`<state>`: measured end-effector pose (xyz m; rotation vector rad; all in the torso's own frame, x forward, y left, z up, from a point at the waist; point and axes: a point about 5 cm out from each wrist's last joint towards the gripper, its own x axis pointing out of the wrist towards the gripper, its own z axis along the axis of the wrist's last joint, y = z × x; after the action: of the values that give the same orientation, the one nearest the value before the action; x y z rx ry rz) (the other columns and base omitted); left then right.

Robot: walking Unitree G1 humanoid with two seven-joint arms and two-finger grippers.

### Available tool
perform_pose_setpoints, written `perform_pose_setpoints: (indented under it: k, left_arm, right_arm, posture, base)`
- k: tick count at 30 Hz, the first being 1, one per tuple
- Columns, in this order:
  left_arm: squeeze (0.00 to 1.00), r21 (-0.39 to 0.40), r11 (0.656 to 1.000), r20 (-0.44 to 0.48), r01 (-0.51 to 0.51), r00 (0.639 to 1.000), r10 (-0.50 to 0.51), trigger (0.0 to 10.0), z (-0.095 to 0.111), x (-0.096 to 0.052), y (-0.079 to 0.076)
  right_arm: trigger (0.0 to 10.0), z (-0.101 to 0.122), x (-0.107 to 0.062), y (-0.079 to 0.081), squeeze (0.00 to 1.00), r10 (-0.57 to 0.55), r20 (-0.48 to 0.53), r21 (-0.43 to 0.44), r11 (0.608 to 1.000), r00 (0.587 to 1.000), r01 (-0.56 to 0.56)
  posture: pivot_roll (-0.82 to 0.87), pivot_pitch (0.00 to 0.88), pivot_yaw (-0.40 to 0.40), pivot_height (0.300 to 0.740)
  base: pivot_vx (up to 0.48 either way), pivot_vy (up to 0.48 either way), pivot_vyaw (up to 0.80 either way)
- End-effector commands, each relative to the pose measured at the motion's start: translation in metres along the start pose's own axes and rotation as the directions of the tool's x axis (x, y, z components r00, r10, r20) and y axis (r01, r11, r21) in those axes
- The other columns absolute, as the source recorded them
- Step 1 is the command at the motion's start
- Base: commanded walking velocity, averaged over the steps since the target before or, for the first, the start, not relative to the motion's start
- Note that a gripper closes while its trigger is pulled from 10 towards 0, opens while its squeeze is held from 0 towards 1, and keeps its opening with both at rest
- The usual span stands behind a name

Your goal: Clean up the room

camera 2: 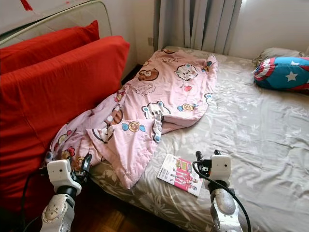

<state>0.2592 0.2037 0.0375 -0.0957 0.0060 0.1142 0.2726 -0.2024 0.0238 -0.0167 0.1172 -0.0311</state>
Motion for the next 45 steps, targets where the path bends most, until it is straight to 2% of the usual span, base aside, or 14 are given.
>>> perform_pose_setpoints:
  k: [1, 12, 18, 22, 36, 45]
  left_arm:
    - [0.00, 0.001, 1.000, -0.026, -0.006, 1.000, 0.006, 10.0, -0.0039, -0.0050, 0.0031]
    - [0.00, 0.006, 1.000, -0.031, -0.001, 1.000, 0.001, 10.0, -0.0037, -0.0070, 0.0038]
    - [0.00, 0.010, 1.000, -0.034, 0.003, 0.999, -0.003, 10.0, -0.0034, -0.0079, 0.0043]
    - [0.00, 0.016, 1.000, -0.040, 0.003, 0.999, -0.002, 10.0, -0.0037, -0.0097, 0.0069]
    - [0.00, 0.014, 1.000, -0.046, 0.008, 0.999, -0.007, 10.0, -0.0034, -0.0069, 0.0043]
    - [0.00, 0.014, 1.000, -0.042, -0.009, 0.999, 0.009, 10.0, -0.0026, -0.0087, 0.0069]
  right_arm:
    - [10.0, 0.0004, -0.0033, 0.0015, 0.00, 0.003, 0.017, 0.007, 1.000, 1.000, -0.004]
    - [10.0, 0.0000, -0.0054, 0.0028, 0.00, 0.009, 0.021, 0.006, 1.000, 1.000, -0.009]
    - [10.0, -0.0055, -0.0033, 0.0026, 0.00, -0.002, -0.040, -0.004, 1.000, 0.999, 0.002]
    - [10.0, -0.0012, -0.0047, 0.0050, 0.00, 0.010, 0.011, 0.012, 1.000, 1.000, -0.010]
    - [10.0, -0.0039, -0.0030, 0.0040, 0.00, 0.003, -0.025, 0.015, 1.000, 1.000, -0.002]
    - [10.0, -0.0047, -0.0073, 0.0038, 0.00, 0.000, -0.005, 0.018, 1.000, 1.000, 0.000]
  posture:
    - [-0.11, 0.103, 0.003, 0.682]
    - [-0.11, 0.102, 0.005, 0.682]
    - [-0.10, 0.095, 0.009, 0.677]
    - [-0.10, 0.090, 0.017, 0.667]
    - [-0.10, 0.091, 0.010, 0.667]
    - [-0.09, 0.108, 0.006, 0.657]
  base:
    - [0.000, 0.000, 0.00]
    - [0.000, 0.000, 0.00]
    - [0.000, 0.000, 0.00]
    - [0.000, 0.000, 0.00]
    - [0.000, 0.000, 0.00]
    - [0.000, 0.000, 0.00]
